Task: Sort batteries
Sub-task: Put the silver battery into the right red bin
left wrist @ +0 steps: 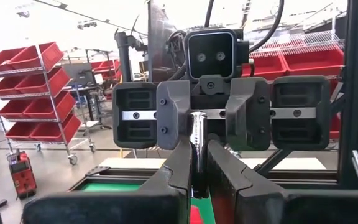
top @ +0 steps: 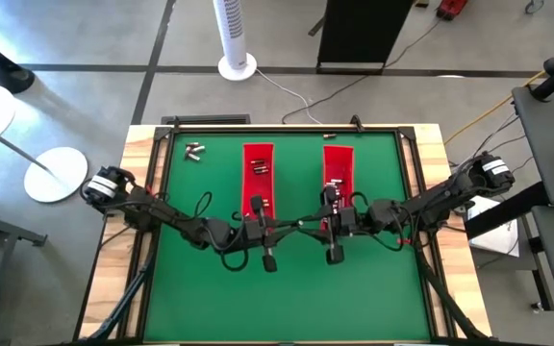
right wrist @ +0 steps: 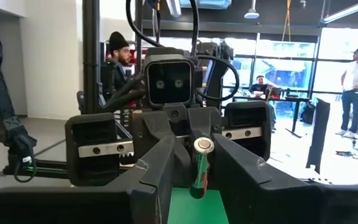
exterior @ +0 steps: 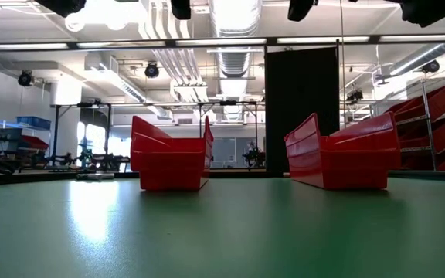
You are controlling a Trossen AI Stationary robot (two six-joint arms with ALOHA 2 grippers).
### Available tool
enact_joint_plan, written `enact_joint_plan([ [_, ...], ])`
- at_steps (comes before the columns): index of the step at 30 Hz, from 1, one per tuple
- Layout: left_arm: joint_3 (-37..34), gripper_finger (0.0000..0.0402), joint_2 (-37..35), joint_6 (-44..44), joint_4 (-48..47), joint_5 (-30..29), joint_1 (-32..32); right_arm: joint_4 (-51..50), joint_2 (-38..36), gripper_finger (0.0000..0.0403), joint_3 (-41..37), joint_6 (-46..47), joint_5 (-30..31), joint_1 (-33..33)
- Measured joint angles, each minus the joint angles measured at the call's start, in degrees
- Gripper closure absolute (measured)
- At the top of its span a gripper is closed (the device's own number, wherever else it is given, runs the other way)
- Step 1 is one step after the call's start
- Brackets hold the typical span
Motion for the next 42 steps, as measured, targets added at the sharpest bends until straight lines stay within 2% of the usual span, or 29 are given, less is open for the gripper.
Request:
enact_joint_plan([
  [25, 0.0, 0.0387, 1.3, 3.6, 3.6, 1.0, 1.2, -0.5, -0.1, 0.0373, 0.0, -1.4, -0.2, -1.7],
  [33, 0.0, 0.0344, 1.3, 4.0, 2.6, 0.5, 1.2, -1.2, -0.1, 0.0376, 0.0, -1.9, -0.2, -1.9],
  [39, 0.0, 0.03, -0.9, 4.0, -3.8, -1.7, 1.2, -3.1, -0.5, 0.0377, 0.0, -2.4, 1.1, -1.9],
  [42, 0.0, 0.0274, -3.5, 4.0, -9.9, -2.3, 0.9, -7.8, -2.0, 0.0377, 0.7, -2.8, 1.4, -2.0],
])
